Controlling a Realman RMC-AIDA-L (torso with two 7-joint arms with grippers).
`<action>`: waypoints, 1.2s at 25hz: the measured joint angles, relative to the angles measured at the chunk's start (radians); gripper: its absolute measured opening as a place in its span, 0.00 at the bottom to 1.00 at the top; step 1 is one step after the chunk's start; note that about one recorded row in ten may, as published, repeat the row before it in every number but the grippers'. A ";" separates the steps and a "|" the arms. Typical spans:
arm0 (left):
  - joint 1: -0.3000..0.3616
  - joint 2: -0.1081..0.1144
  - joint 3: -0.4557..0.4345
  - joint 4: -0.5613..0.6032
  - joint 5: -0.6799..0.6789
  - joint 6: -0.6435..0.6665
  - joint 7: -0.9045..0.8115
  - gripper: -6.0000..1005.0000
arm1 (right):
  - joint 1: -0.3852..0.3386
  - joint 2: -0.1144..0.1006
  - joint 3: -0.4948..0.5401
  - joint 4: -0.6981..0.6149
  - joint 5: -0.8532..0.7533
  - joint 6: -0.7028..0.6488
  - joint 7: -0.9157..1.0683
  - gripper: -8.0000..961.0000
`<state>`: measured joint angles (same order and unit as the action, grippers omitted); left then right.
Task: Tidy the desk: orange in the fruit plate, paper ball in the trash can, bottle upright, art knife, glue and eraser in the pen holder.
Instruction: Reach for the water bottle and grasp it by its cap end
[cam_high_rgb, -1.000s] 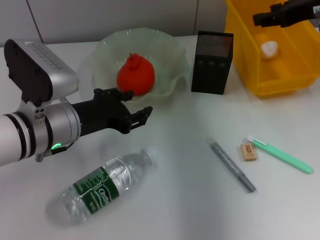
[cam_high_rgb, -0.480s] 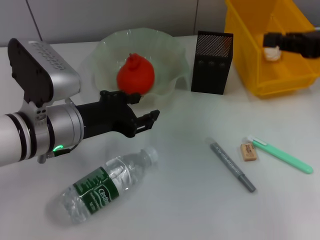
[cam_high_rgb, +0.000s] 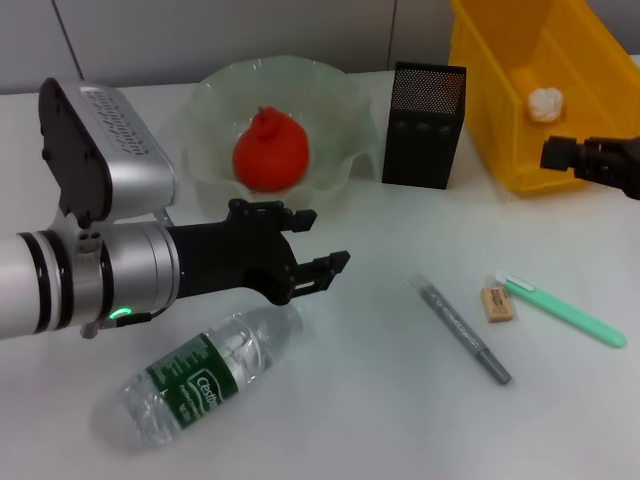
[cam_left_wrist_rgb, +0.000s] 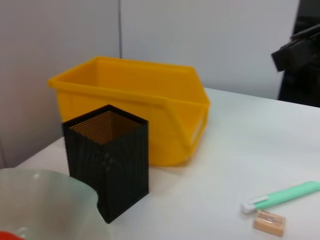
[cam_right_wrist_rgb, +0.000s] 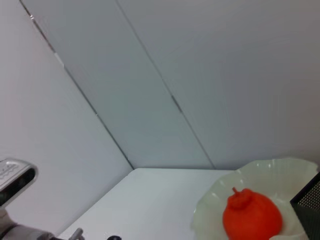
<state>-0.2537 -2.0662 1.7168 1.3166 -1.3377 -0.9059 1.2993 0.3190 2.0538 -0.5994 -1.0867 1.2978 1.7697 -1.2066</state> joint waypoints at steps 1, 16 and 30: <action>0.000 0.000 0.000 0.000 0.000 0.000 0.000 0.59 | -0.001 -0.001 0.002 0.002 0.000 0.004 -0.002 0.19; 0.001 0.001 -0.137 0.050 -0.030 -0.163 -0.075 0.60 | -0.031 -0.011 0.036 0.006 -0.009 0.020 -0.048 0.39; -0.042 -0.005 -0.019 0.240 0.358 -0.200 -0.303 0.60 | -0.023 -0.027 0.036 0.088 -0.024 0.013 -0.082 0.39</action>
<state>-0.2962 -2.0710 1.6975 1.5564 -0.9802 -1.1059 0.9963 0.2955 2.0266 -0.5629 -0.9985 1.2734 1.7827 -1.2881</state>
